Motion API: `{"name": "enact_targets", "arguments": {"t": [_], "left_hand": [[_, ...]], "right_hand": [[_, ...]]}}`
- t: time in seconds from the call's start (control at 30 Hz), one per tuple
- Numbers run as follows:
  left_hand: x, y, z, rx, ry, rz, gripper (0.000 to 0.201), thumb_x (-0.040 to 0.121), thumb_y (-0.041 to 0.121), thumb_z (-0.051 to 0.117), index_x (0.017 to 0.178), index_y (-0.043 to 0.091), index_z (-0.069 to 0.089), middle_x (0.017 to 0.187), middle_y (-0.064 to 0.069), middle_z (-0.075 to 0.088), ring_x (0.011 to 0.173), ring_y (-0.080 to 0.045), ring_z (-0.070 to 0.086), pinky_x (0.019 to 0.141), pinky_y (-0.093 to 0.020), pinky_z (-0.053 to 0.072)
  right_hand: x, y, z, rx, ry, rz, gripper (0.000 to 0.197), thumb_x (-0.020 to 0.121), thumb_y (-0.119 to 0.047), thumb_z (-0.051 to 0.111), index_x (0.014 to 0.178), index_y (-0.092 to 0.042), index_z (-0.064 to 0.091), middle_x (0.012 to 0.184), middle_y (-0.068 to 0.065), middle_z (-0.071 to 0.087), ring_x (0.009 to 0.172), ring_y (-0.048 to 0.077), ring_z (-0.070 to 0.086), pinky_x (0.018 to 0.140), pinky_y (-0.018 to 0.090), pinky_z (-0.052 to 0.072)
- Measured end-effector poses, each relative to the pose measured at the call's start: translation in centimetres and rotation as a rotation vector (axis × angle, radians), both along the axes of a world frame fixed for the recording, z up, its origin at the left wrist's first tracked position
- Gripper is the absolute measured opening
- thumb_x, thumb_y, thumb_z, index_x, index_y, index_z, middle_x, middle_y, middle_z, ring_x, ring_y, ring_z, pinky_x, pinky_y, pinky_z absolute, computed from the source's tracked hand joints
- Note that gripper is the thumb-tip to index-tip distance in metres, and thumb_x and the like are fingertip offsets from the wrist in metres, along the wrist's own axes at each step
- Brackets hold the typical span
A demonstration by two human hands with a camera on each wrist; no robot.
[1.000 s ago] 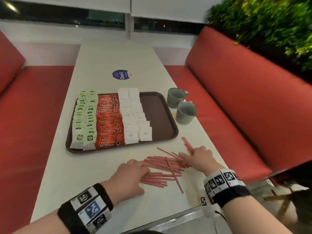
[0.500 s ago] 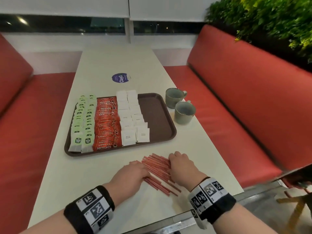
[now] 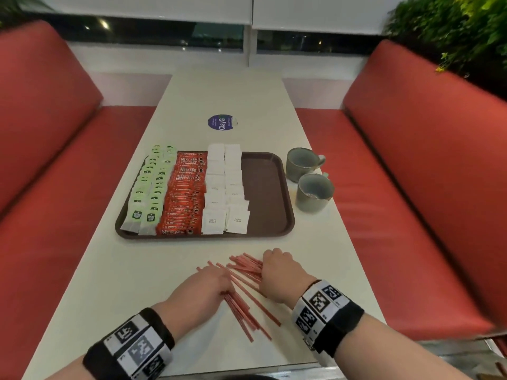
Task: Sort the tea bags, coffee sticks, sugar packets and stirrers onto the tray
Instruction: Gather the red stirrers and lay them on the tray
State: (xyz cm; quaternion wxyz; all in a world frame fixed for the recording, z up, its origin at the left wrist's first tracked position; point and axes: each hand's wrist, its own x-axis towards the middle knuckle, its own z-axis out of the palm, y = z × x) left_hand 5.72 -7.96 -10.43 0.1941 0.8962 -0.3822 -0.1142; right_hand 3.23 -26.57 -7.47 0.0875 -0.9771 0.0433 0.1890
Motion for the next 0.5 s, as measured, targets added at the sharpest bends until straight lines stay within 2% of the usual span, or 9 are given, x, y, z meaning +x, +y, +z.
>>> {"name": "enact_targets", "arguments": {"t": [0.13, 0.2, 0.3, 0.4, 0.47, 0.5], "left_hand": [[-0.20, 0.15, -0.13, -0.011, 0.001, 0.018, 0.024, 0.092, 0.019, 0.056, 0.109, 0.025, 0.071, 0.116, 0.007, 0.065, 0.112, -0.013, 0.054, 0.093, -0.022, 0.039], [-0.30, 0.18, 0.04, -0.005, -0.003, 0.015, 0.022, 0.090, 0.017, 0.058, 0.105, 0.025, 0.073, 0.112, 0.007, 0.066, 0.108, -0.013, 0.056, 0.090, -0.023, 0.043], [-0.22, 0.37, -0.08, 0.009, -0.030, -0.004, 0.021, 0.070, 0.012, 0.074, 0.083, 0.029, 0.076, 0.088, 0.012, 0.069, 0.086, -0.011, 0.065, 0.071, -0.017, 0.050], [-0.40, 0.43, -0.03, 0.024, -0.041, -0.004, 0.024, 0.059, 0.013, 0.081, 0.074, 0.031, 0.075, 0.078, 0.016, 0.068, 0.074, -0.007, 0.065, 0.061, -0.012, 0.048], [-0.55, 0.28, 0.38, 0.016, -0.048, -0.013, 0.024, 0.060, 0.012, 0.079, 0.075, 0.030, 0.076, 0.079, 0.014, 0.069, 0.074, -0.008, 0.066, 0.062, -0.013, 0.049], [-0.62, 0.13, 0.68, 0.009, -0.031, -0.011, 0.023, 0.066, 0.010, 0.075, 0.080, 0.028, 0.077, 0.085, 0.010, 0.071, 0.080, -0.012, 0.067, 0.067, -0.015, 0.049]], "right_hand": [[0.51, 0.10, -0.09, -0.033, 0.014, 0.024, 0.029, 0.091, -0.007, 0.039, 0.119, -0.005, 0.044, 0.120, 0.013, 0.046, 0.110, 0.031, 0.048, 0.088, 0.041, 0.043], [0.79, 0.25, -0.15, -0.048, 0.012, 0.021, 0.030, 0.093, -0.006, 0.035, 0.121, -0.005, 0.043, 0.121, 0.014, 0.047, 0.111, 0.032, 0.048, 0.089, 0.041, 0.042], [0.97, 0.49, -0.36, -0.058, 0.001, 0.003, 0.031, 0.095, -0.005, 0.030, 0.122, -0.005, 0.044, 0.121, 0.014, 0.048, 0.111, 0.033, 0.049, 0.088, 0.040, 0.041], [0.94, 0.63, -0.60, -0.073, -0.016, 0.026, 0.031, 0.095, -0.004, 0.029, 0.122, -0.004, 0.044, 0.121, 0.014, 0.048, 0.110, 0.033, 0.049, 0.086, 0.039, 0.041], [0.97, 0.55, -0.67, -0.080, -0.011, 0.048, 0.030, 0.095, -0.005, 0.030, 0.121, -0.004, 0.043, 0.120, 0.014, 0.048, 0.109, 0.033, 0.049, 0.085, 0.039, 0.041], [1.02, 0.49, -0.71, -0.079, -0.010, 0.054, 0.029, 0.095, -0.005, 0.030, 0.120, -0.004, 0.043, 0.120, 0.014, 0.048, 0.109, 0.033, 0.050, 0.084, 0.039, 0.042]]}}
